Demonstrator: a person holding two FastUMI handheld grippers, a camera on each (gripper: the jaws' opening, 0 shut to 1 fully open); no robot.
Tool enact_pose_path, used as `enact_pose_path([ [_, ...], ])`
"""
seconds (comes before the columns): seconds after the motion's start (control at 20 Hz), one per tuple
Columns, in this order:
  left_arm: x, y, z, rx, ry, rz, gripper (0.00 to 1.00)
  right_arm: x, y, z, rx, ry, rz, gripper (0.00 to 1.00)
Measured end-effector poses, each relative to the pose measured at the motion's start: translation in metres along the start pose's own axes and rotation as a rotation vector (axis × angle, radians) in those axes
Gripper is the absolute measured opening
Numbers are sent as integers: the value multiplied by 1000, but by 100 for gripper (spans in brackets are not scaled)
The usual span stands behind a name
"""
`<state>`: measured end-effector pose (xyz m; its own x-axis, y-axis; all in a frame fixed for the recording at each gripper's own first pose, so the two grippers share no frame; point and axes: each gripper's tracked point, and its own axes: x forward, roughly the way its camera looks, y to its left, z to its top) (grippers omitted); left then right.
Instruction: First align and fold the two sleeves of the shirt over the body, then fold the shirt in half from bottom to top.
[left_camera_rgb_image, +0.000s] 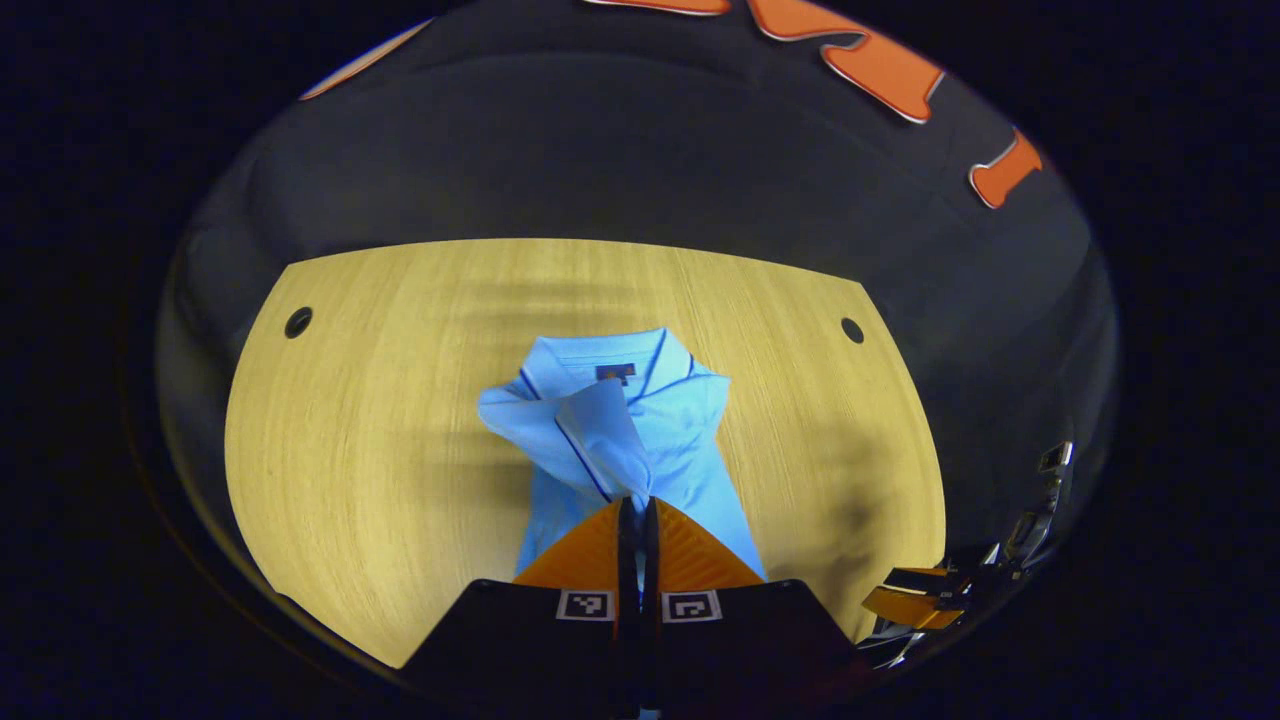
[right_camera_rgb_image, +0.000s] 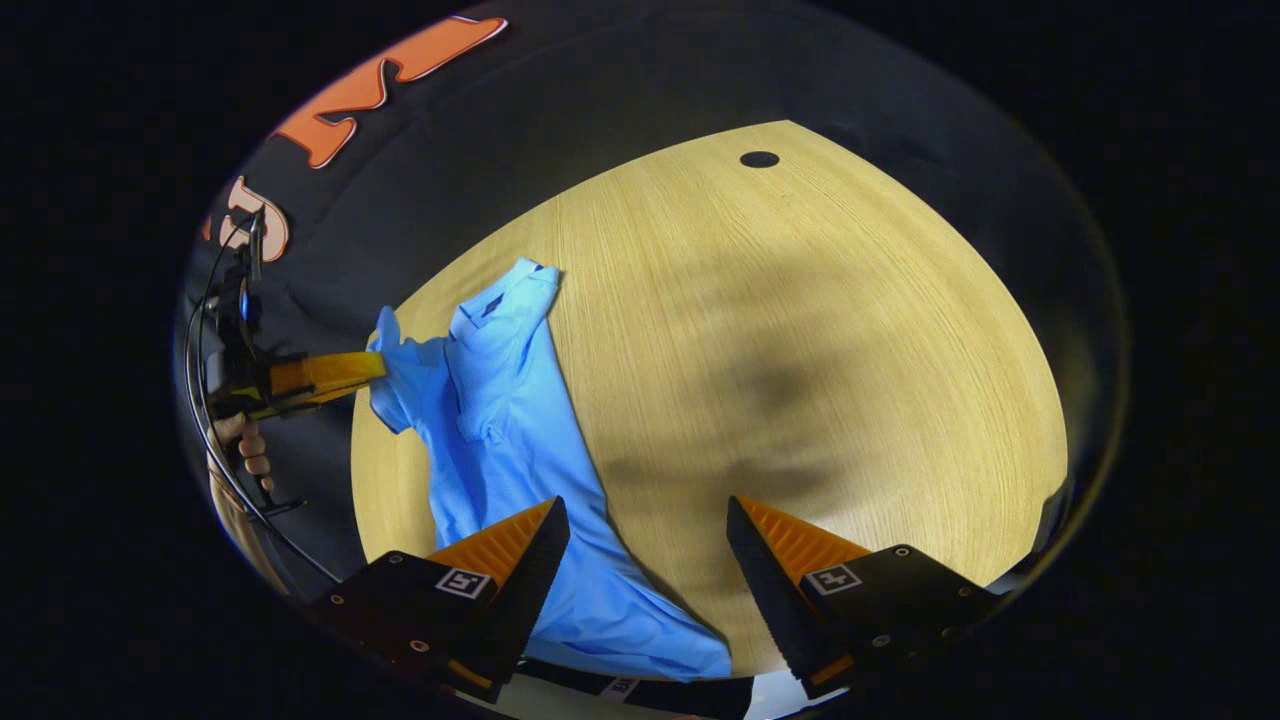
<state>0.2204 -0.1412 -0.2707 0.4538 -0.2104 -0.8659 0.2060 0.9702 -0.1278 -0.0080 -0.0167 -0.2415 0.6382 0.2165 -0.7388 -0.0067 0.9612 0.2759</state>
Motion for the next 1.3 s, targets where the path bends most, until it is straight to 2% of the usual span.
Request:
enact_pose_path([
  [0.25, 37, -39, -11, 27, 63, 7, 2, -3, -18, -8, 42, -1, -17, 98],
  [0.35, 48, -52, -18, 19, 84, -10, 11, -7, -27, -13, 53, 3, -26, 98],
  [0.4, 49, -57, -18, 13, 87, -20, 12, -7, -29, -14, 58, 4, -30, 98],
  [0.45, 48, -62, -18, 12, 87, -30, 28, -7, -32, -16, 59, 6, -34, 98],
  [0.55, 47, -66, -19, 19, 78, -25, 39, -9, -35, -20, 57, 11, -39, 98],
  [0.7, 39, -65, -29, -2, 90, -27, 100, -8, -30, -23, 36, 18, -40, 98],
  [0.8, 25, -57, -38, -26, 75, -15, 96, -8, -24, -29, 17, 32, -32, 98],
  [0.85, 15, -52, -43, -31, 62, -13, 99, -7, -21, -31, 2, 34, -31, 98],
  [1.15, -37, 1, -90, -83, 45, 19, 99, 2, 2, -55, -97, 92, -34, 98],
  [1.3, -49, 38, -123, -90, 58, 69, 99, 7, 11, -76, -144, 137, -41, 98],
])
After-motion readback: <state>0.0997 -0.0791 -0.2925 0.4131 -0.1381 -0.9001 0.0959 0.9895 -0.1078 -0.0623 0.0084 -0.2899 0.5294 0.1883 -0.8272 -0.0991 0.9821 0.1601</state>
